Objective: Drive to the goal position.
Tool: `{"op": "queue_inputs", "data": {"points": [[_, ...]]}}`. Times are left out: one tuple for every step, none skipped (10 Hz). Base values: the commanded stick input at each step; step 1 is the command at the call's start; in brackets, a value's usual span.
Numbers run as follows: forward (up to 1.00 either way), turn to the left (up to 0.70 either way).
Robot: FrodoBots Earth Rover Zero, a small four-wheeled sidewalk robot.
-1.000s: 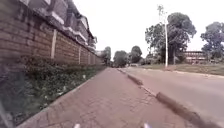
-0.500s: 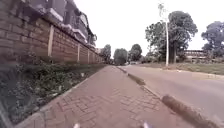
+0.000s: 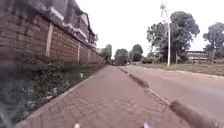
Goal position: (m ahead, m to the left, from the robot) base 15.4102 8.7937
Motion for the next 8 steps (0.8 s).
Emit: {"op": "queue_inputs", "data": {"points": [[0.50,0.00],[0.50,0.00],[0.50,0.00],[0.50,0.00],[0.50,0.00],[0.50,0.00],[0.50,0.00],[0.50,0.00]]}}
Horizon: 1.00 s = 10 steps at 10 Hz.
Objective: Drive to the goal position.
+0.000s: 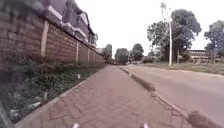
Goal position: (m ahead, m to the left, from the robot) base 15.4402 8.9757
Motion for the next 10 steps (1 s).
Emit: {"op": "queue_inputs", "data": {"points": [[0.50,0.00],[0.50,0.00],[0.50,0.00],[0.50,0.00],[0.50,0.00],[0.50,0.00],[0.50,0.00],[0.50,0.00],[0.50,0.00],[0.50,0.00]]}}
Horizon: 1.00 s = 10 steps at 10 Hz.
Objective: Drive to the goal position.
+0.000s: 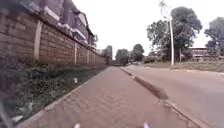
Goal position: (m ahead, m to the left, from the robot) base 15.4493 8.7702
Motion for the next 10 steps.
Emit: {"op": "queue_inputs", "data": {"points": [[0.50,0.00],[0.50,0.00],[0.50,0.00],[0.50,0.00],[0.50,0.00],[0.50,0.00],[0.50,0.00],[0.50,0.00],[0.50,0.00],[0.50,0.00]]}}
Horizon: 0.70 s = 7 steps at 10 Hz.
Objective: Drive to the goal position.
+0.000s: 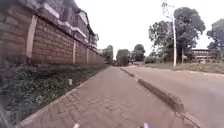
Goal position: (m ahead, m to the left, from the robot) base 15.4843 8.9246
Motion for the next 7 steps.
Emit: {"op": "queue_inputs", "data": {"points": [[0.50,0.00],[0.50,0.00],[0.50,0.00],[0.50,0.00],[0.50,0.00],[0.50,0.00],[0.50,0.00]]}}
